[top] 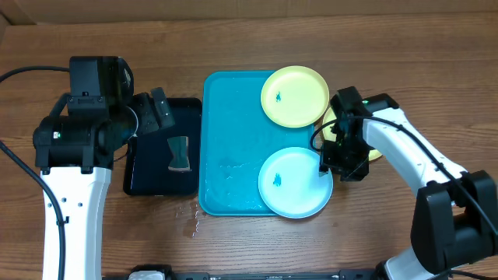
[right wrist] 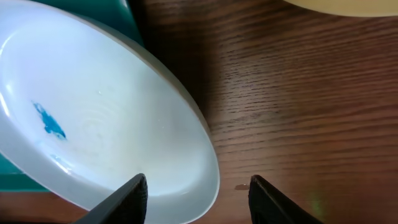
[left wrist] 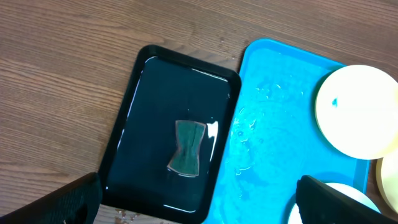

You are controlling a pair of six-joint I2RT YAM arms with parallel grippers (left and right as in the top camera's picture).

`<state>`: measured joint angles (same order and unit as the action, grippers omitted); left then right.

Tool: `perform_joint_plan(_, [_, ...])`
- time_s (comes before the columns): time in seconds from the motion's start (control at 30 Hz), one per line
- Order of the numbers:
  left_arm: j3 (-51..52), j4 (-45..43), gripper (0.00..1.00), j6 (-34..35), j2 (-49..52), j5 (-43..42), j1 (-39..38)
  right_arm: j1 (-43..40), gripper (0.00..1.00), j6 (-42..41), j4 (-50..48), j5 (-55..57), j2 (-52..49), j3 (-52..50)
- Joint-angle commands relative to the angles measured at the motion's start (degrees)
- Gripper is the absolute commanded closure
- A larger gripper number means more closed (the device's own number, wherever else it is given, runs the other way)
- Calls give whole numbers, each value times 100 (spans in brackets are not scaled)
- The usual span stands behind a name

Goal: Clean dirty plates on tray and stack at the side
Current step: 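Open the right gripper and move it left to the light-blue plate, then grip the light-blue plate rim and drag it toward the tray center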

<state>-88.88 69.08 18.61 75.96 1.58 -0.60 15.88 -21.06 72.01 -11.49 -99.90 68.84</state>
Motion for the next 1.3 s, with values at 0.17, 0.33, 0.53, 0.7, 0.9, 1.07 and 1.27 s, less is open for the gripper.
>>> perform_joint_plan(0.17, [-52, -4, 0, 85, -33, 35, 26, 175, 47, -190, 57, 297, 90, -39])
perform_joint_plan(0.33, [-52, -4, 0, 85, -33, 35, 26, 175, 52, -205, -66, 310, 90, -208])
perform_joint_plan(0.53, [-52, -4, 0, 87, -33, 33, 26, 175, 60, -299, -437, 313, 90, -516])
perform_joint_plan(0.7, [-52, -4, 0, 85, -33, 35, 24, 175, 81, -306, -772, 238, 90, -584])
perform_joint_plan(0.9, [-52, -4, 0, 85, -31, 33, 22, 205, 95, -326, -1255, -472, 90, -584])
perform_joint_plan(1.07, [-52, -4, 0, 87, -33, 33, 22, 470, 96, -603, -1709, -706, 90, -584])
perform_joint_plan(1.27, [-52, -4, 0, 87, -31, 33, 20, 1038, 96, -754, -2315, -691, 90, -584])
